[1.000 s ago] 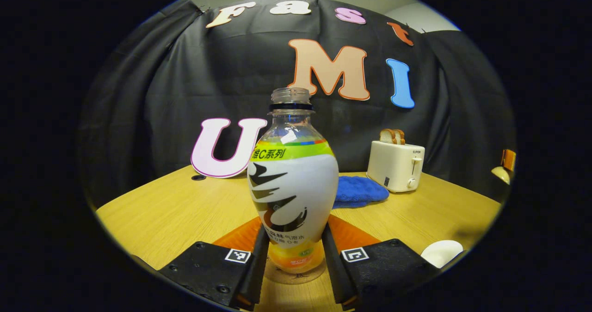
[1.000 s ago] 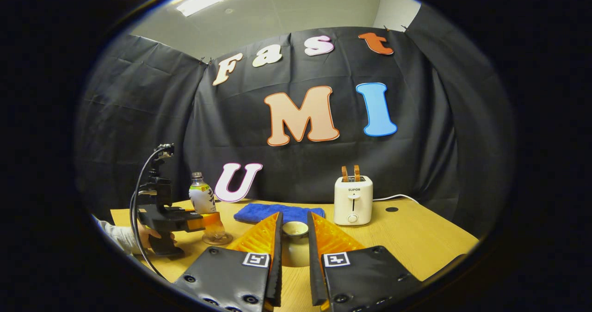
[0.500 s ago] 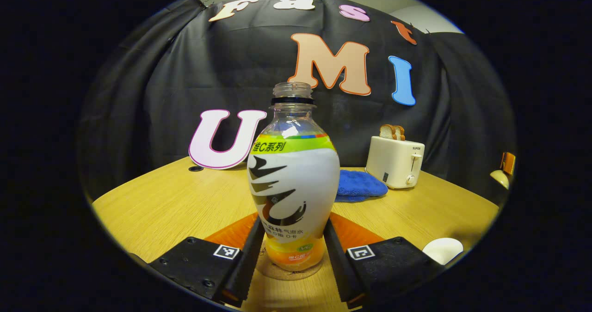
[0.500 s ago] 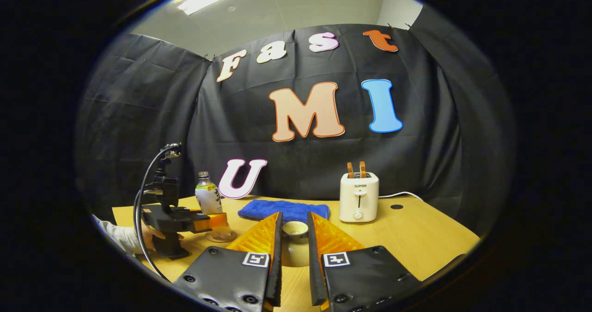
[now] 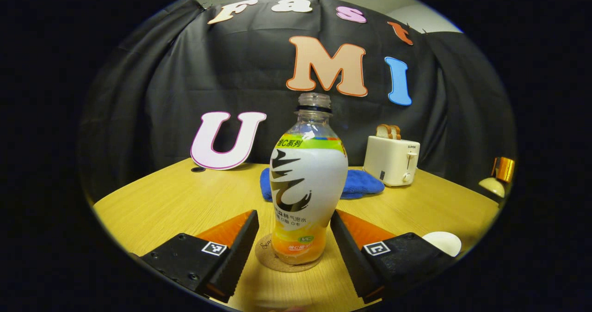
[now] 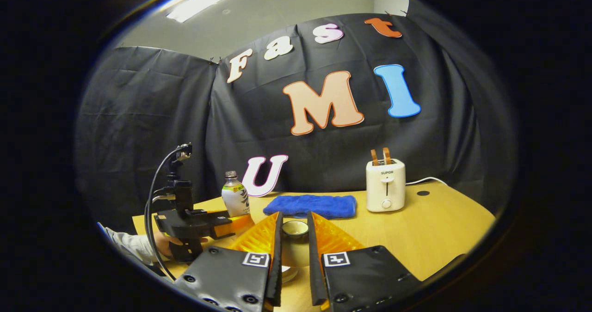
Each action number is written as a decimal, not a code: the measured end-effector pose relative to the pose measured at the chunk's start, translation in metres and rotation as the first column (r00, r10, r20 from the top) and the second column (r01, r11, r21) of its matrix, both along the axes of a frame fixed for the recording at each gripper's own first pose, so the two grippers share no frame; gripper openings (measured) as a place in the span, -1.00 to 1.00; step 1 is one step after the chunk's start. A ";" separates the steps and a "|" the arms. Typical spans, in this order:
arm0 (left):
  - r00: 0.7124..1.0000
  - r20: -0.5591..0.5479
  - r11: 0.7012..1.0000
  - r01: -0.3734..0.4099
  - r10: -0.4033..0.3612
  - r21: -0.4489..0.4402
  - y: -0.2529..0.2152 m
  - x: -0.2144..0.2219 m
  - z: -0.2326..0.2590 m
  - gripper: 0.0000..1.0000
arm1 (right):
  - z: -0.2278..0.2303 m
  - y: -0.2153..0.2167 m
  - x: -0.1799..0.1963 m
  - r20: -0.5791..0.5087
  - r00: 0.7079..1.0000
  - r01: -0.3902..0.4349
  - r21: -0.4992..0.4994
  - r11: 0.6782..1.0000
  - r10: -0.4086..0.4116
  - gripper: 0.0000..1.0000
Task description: Open the teacup lid with one hand, grasp the water bottle and pour water into the teacup with the other hand; after pouring, place the water bottle on the coaster and then close the teacup lid.
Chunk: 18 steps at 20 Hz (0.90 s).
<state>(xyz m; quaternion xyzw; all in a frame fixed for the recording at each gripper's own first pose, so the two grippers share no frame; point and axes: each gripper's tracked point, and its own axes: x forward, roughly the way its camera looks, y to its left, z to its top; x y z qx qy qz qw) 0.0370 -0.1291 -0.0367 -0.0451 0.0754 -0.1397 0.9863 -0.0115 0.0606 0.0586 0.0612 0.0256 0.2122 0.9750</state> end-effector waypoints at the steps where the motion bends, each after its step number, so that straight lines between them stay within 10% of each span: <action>1: 1.000 0.006 1.000 -0.001 0.001 -0.003 0.001 -0.005 0.000 0.82 | -0.004 0.007 0.000 -0.008 1.000 -0.010 0.000 1.000 0.010 -0.43; 18: 0.987 0.157 0.999 -0.023 0.017 0.041 0.041 -0.060 0.035 0.83 | -0.071 0.064 0.007 -0.118 0.993 -0.041 -0.103 0.994 0.029 -0.43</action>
